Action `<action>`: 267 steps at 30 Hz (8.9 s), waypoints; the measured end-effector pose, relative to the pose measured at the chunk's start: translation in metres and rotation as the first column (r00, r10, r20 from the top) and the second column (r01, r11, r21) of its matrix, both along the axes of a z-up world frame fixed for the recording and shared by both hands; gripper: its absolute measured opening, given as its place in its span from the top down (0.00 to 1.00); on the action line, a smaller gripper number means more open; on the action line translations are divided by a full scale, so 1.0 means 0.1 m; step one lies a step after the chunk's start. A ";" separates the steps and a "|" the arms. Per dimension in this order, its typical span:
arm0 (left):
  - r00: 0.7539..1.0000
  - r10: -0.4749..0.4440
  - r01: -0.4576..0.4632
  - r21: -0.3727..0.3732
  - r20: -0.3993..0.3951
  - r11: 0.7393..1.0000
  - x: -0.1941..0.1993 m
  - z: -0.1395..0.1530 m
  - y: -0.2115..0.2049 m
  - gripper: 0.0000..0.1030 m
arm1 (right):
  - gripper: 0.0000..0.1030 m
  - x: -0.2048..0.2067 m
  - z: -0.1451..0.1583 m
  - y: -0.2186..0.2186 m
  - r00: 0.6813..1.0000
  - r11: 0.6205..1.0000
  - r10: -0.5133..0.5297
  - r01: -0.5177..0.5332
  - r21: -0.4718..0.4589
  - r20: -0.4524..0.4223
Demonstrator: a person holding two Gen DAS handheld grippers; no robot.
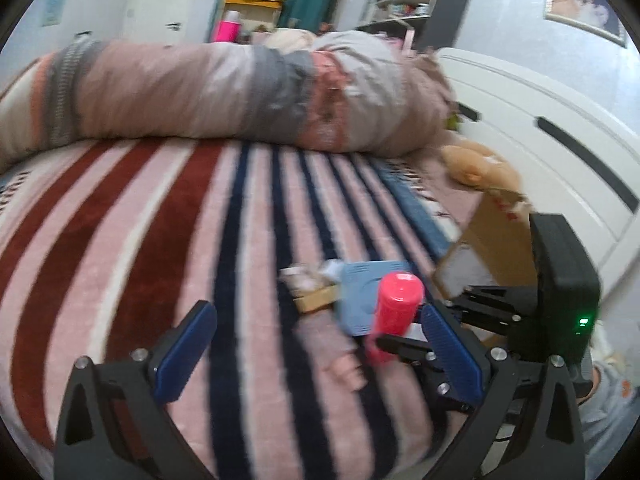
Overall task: Organize rigid objects
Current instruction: 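Grasp the pink bottle with the right gripper and lift it, then carry the pink bottle into the cardboard box and open the right gripper, then grasp the light-blue square device with the right gripper, then lower the light-blue device into the box and release it, then grasp the lens case with the right gripper while the left grasps the clear pump bottle, then drop the lens case and pump bottle into the box, opening both grippers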
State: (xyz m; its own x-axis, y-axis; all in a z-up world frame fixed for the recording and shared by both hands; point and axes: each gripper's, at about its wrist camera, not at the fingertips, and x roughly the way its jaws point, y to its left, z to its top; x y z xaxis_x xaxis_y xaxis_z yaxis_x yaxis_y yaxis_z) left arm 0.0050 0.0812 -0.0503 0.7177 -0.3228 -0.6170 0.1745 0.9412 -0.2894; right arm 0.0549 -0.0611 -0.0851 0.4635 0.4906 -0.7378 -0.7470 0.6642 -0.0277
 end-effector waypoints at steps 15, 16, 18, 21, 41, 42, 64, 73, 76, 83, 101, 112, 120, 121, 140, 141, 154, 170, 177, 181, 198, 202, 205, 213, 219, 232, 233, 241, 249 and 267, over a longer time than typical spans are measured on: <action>0.916 -0.371 0.359 0.102 0.156 0.928 0.01 1.13 -1.41 0.68 | 0.74 -0.44 1.20 -1.01 0.977 0.942 -0.077 0.006 0.334 0.198; 0.907 -0.390 0.376 0.112 0.159 0.920 0.01 1.18 -1.53 0.68 | 0.74 -0.46 1.23 -1.10 0.975 0.937 -0.095 0.019 0.348 0.202; 0.890 -0.428 0.411 0.127 0.161 0.903 0.05 1.24 -1.77 0.68 | 0.74 -0.49 1.29 -1.34 0.968 0.927 -0.140 0.054 0.371 0.210; 0.860 -0.484 0.465 0.146 0.158 0.873 0.09 1.31 -2.15 0.68 | 0.74 -0.50 1.34 -1.70 0.951 0.910 -0.215 0.114 0.398 0.221; 0.866 -0.499 0.500 0.087 -0.029 0.862 0.62 0.73 -2.53 0.55 | 0.73 -0.05 0.75 -2.25 0.927 0.899 -0.375 0.362 0.247 0.005; 0.874 -0.485 0.485 0.082 -0.014 0.871 0.59 0.77 -2.43 0.53 | 0.73 -0.06 0.77 -2.24 0.924 0.897 -0.381 0.367 0.245 0.013; 0.992 0.084 -0.095 0.127 0.093 0.987 -0.08 0.58 0.21 0.19 | 0.17 -0.04 0.81 -0.32 0.987 0.964 -0.155 0.159 0.213 -0.035; 0.993 0.119 -0.120 0.099 0.017 0.988 -0.10 0.10 0.47 0.19 | 0.16 0.28 -0.17 -0.18 0.882 0.883 -0.449 0.463 0.084 -0.140; 0.992 0.126 -0.126 0.085 0.006 0.988 -0.13 0.04 0.51 0.19 | 0.16 0.36 -0.31 -0.18 0.849 0.849 -0.505 0.521 0.090 -0.155; 0.990 0.143 -0.142 0.081 -0.007 0.987 -0.14 -0.03 0.61 0.19 | 0.16 0.51 -0.43 -0.08 0.817 0.807 -0.559 0.576 0.134 -0.143; 0.996 -0.077 0.078 -0.020 0.036 0.997 -0.09 0.41 0.04 0.19 | 0.22 0.10 0.27 -0.22 0.948 0.900 -0.317 0.303 0.314 -0.007; 0.923 -0.378 0.382 -0.061 0.073 0.922 0.03 0.99 -1.11 0.53 | 0.22 -0.52 1.03 -0.91 0.976 0.908 -0.105 0.016 0.419 0.191; 0.859 -0.503 0.505 0.011 0.094 0.863 0.11 1.23 -1.98 0.62 | 0.22 -0.55 1.20 -1.64 0.955 0.890 -0.201 0.084 0.448 0.219; 0.851 -0.517 0.517 0.023 0.092 0.855 0.13 1.24 -2.08 0.62 | 0.22 -0.54 1.21 -1.74 0.953 0.887 -0.215 0.099 0.452 0.212; 0.805 -0.587 0.593 0.134 -0.086 0.794 0.52 0.70 -2.89 0.60 | 0.18 -0.03 0.72 -2.35 0.924 0.904 -0.379 0.357 0.236 0.052; 0.813 -0.576 0.582 0.134 -0.082 0.802 0.53 0.71 -2.85 0.58 | 0.17 -0.01 0.72 -2.37 0.916 0.897 -0.397 0.374 0.233 0.055; 0.913 -0.405 0.400 0.094 0.046 0.912 0.39 1.10 -1.90 0.34 | 0.01 -0.19 1.06 -2.19 0.916 0.886 -0.391 0.349 0.306 0.090; 0.999 0.009 -0.015 0.116 0.047 0.993 -0.05 0.52 -0.12 0.25 | 0.00 -0.29 1.04 -0.47 0.987 0.975 -0.118 0.095 0.199 0.107; 0.997 0.056 -0.052 0.077 -0.049 0.996 0.03 -0.06 0.10 0.25 | 0.03 -0.15 0.16 -0.25 0.979 0.975 -0.200 0.202 0.094 -0.035; 0.992 0.050 -0.045 0.050 -0.116 0.998 0.11 -0.37 0.06 0.25 | 0.16 0.00 -0.37 -0.33 0.948 0.952 -0.305 0.307 0.012 -0.090; 0.971 0.065 -0.050 0.068 -0.229 0.996 0.36 -1.01 -0.55 0.63 | 0.43 -0.02 -0.59 -0.66 0.936 0.939 -0.340 0.343 0.023 -0.089; 0.972 0.059 -0.042 0.078 -0.228 0.996 0.25 -0.96 -0.44 0.70 | 0.43 -0.06 -0.64 -0.72 0.937 0.940 -0.336 0.340 0.029 -0.098; 0.970 0.072 -0.056 0.076 -0.233 0.996 0.18 -0.95 -0.36 0.70 | 0.43 -0.08 -0.64 -0.69 0.939 0.941 -0.333 0.336 0.029 -0.084; 0.962 0.149 -0.126 0.113 -0.231 0.986 0.31 -1.05 -0.41 0.65 | 0.42 -0.09 -0.65 -0.58 0.941 0.944 -0.327 0.330 0.019 -0.086; 0.967 0.156 -0.131 0.134 -0.199 0.982 0.25 -0.96 -0.39 0.73 | 0.43 -0.15 -0.61 -0.59 0.946 0.947 -0.318 0.320 0.035 -0.062; 0.993 -0.006 -0.018 0.197 0.121 0.980 -0.13 0.71 -0.72 0.73 | 0.43 -0.56 0.83 -0.90 0.962 0.937 -0.211 0.148 0.318 0.173; 0.989 -0.036 0.006 0.202 0.143 0.979 -0.15 0.84 -0.82 0.73 | 0.43 -0.59 0.92 -0.98 0.952 0.931 -0.233 0.160 0.329 0.196; 0.939 -0.312 0.286 0.174 0.142 0.942 0.05 1.28 -1.89 0.73 | 0.42 -0.44 1.07 -2.08 0.831 0.831 -0.526 0.457 0.316 0.182; 0.900 -0.435 0.428 0.185 0.000 0.885 0.32 1.06 -2.66 0.73 | 0.41 -0.25 0.58 -2.45 0.816 0.813 -0.572 0.549 0.195 0.087; 0.858 -0.488 0.512 0.178 -0.163 0.840 0.43 0.63 -2.87 0.70 | 0.28 -0.27 0.45 -2.55 0.828 0.822 -0.555 0.532 0.200 0.077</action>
